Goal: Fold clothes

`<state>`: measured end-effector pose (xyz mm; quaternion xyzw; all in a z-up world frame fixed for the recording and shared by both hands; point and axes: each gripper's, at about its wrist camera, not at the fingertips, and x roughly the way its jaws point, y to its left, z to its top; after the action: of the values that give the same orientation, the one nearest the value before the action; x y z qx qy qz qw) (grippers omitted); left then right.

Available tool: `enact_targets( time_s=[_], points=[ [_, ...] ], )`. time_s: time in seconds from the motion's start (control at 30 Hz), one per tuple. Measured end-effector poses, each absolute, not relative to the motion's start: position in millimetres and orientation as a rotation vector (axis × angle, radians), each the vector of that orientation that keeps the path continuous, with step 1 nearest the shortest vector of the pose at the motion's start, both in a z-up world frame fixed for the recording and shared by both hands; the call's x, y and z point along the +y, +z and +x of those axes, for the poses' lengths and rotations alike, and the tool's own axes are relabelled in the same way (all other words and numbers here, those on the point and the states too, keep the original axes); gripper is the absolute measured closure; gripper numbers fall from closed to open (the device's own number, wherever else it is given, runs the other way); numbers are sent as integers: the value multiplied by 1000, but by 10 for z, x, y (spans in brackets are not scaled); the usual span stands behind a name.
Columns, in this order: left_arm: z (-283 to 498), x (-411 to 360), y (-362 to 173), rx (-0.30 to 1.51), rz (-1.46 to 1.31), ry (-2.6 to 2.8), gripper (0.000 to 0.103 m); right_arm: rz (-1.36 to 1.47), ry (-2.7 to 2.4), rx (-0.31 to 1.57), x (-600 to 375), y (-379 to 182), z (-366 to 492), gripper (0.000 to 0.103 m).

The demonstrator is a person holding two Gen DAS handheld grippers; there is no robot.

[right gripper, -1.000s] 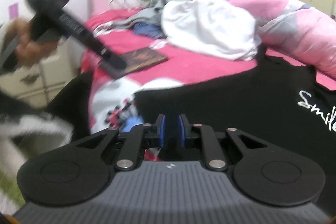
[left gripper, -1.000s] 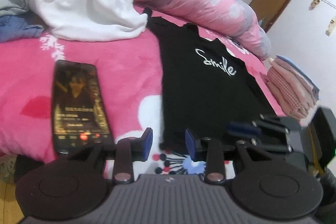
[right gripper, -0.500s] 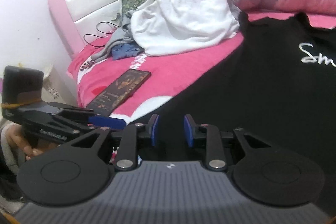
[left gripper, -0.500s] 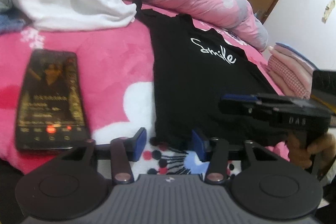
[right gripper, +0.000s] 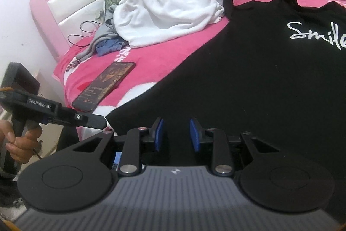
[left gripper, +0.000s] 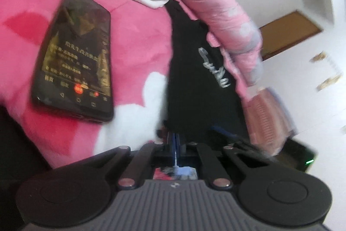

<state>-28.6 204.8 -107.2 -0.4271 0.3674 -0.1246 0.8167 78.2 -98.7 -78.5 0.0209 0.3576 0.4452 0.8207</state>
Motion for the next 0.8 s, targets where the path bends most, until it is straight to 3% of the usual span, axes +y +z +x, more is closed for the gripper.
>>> enact_targets(
  time_s=[0.17, 0.23, 0.3, 0.7, 0.77, 0.8],
  points=[
    [-338, 2121, -1048, 795, -845, -166, 98, 30, 946, 748, -942, -764, 764, 74],
    [-395, 2128, -1002, 787, -797, -138, 88, 28, 963, 730, -934, -732, 729, 74],
    [-458, 2123, -941, 775, -739, -110, 85, -1, 992, 695, -894, -682, 670, 74],
    [-641, 1990, -778, 751, -576, -44, 78, -564, 1173, 430, -176, -676, -20, 73],
    [-637, 1973, -791, 752, -579, -50, 78, -560, 1139, 461, -139, -741, 46, 79],
    [-642, 1975, -795, 752, -580, -52, 78, -502, 1131, 495, -166, -746, 138, 94]
  ],
)
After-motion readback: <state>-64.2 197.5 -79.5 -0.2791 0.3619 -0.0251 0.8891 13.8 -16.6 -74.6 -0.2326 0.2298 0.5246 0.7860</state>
